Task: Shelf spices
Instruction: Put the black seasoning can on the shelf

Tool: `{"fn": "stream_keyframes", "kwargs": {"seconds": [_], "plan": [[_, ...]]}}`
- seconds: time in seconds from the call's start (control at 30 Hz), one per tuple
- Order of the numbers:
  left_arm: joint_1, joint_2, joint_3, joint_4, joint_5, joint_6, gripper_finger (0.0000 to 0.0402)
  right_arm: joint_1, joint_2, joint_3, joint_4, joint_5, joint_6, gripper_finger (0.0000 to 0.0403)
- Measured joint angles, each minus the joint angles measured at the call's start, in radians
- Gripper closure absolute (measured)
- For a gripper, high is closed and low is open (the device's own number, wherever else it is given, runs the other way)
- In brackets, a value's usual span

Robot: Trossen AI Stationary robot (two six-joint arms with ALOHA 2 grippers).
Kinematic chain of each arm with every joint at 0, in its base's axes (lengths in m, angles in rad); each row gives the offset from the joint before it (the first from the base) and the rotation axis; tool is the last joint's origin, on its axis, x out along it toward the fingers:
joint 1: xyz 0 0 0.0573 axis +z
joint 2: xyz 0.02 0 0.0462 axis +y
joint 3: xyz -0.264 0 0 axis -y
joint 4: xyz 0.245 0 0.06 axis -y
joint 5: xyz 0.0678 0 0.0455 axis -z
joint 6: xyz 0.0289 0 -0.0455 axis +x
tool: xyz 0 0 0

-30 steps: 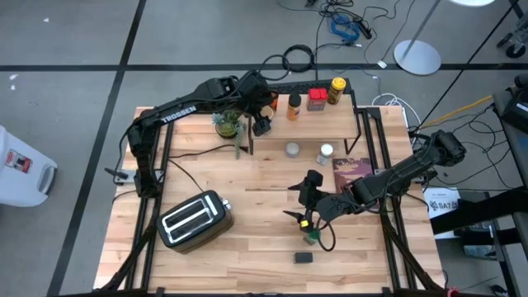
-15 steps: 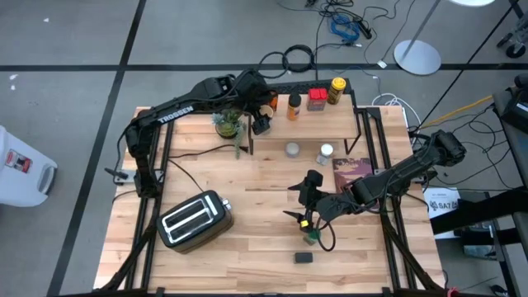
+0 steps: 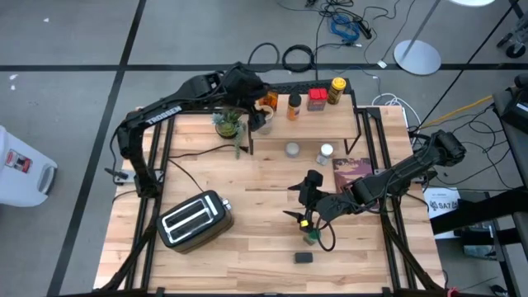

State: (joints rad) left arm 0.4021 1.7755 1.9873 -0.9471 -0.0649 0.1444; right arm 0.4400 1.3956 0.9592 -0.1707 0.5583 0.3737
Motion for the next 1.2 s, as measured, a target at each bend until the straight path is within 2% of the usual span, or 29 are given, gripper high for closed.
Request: {"fn": "stream_keyframes", "kwargs": {"seconds": [0.27,0.43,0.6,0.8,1.2], "plan": [[-0.087,-0.080,0.000,-0.034,-0.070,0.023,0.0065,0.002,0.000,0.000,-0.004,-0.001,0.000,0.0053],[-0.197,-0.145,0.000,-0.072,-0.156,0.016,0.0065,0.007,0.000,0.000,-0.007,-0.001,-0.010,0.0053],[-0.324,-0.183,0.000,-0.111,-0.151,-0.035,0.0065,0.007,0.000,0.000,-0.007,-0.002,-0.022,0.0053],[-0.468,-0.189,0.000,-0.186,-0.160,-0.114,0.0065,0.007,0.000,0.000,-0.008,-0.008,-0.034,0.0053],[-0.672,-0.177,-0.003,-0.239,-0.270,-0.192,0.0065,0.007,0.000,0.000,-0.008,-0.040,-0.046,0.0053]]}}
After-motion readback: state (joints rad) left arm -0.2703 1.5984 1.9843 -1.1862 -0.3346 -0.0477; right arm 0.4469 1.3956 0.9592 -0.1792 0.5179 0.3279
